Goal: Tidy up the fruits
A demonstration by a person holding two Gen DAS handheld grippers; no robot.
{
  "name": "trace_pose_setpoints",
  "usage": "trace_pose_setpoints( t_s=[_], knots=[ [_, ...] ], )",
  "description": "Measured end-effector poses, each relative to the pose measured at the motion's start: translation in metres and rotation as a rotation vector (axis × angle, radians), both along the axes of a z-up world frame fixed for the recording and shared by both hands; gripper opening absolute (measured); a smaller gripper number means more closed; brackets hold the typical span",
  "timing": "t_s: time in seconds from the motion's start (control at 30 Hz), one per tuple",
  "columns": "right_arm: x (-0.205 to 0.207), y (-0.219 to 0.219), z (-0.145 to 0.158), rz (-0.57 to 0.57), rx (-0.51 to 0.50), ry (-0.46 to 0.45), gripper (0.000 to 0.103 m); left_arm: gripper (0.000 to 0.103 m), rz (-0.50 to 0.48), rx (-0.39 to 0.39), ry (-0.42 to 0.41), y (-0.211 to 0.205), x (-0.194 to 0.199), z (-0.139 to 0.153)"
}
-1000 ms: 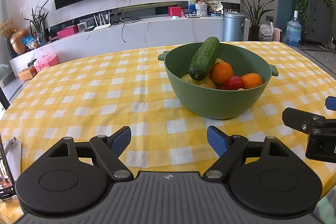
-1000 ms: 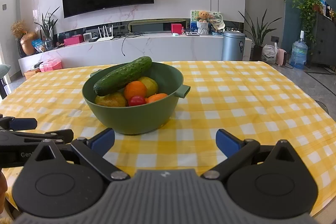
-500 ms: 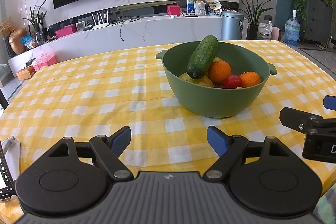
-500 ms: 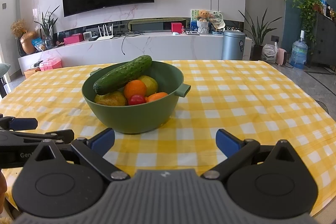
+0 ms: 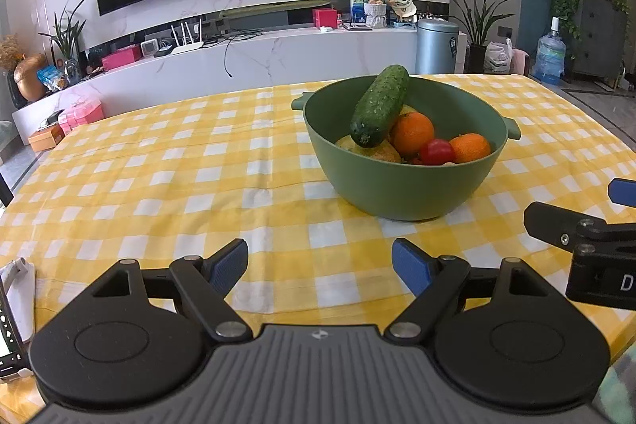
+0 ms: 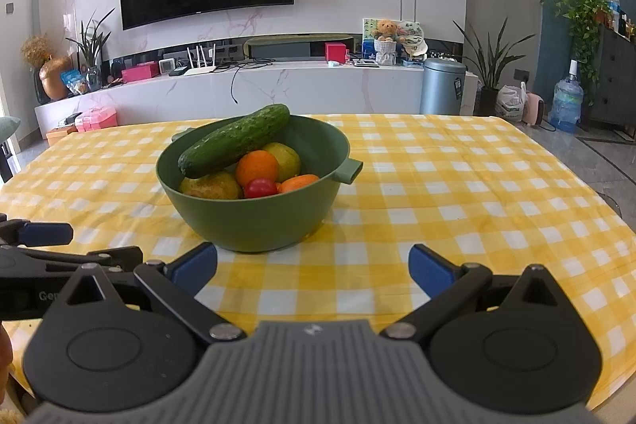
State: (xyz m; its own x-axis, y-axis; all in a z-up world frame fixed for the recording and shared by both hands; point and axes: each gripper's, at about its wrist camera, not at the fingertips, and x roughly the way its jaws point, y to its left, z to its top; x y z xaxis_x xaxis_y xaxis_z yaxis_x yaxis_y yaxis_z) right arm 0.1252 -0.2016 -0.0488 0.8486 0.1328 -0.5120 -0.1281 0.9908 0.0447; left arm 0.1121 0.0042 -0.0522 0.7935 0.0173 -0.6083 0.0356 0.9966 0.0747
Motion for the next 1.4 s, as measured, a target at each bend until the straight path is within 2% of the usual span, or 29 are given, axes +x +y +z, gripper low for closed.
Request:
trace_pose_setpoints(
  t_s=[1.4],
  knots=[
    [0.000, 0.000, -0.001, 0.003, -0.007, 0.006, 0.099, 0.096, -0.018, -0.004, -0.012, -0.012, -0.011, 0.008]
  ],
)
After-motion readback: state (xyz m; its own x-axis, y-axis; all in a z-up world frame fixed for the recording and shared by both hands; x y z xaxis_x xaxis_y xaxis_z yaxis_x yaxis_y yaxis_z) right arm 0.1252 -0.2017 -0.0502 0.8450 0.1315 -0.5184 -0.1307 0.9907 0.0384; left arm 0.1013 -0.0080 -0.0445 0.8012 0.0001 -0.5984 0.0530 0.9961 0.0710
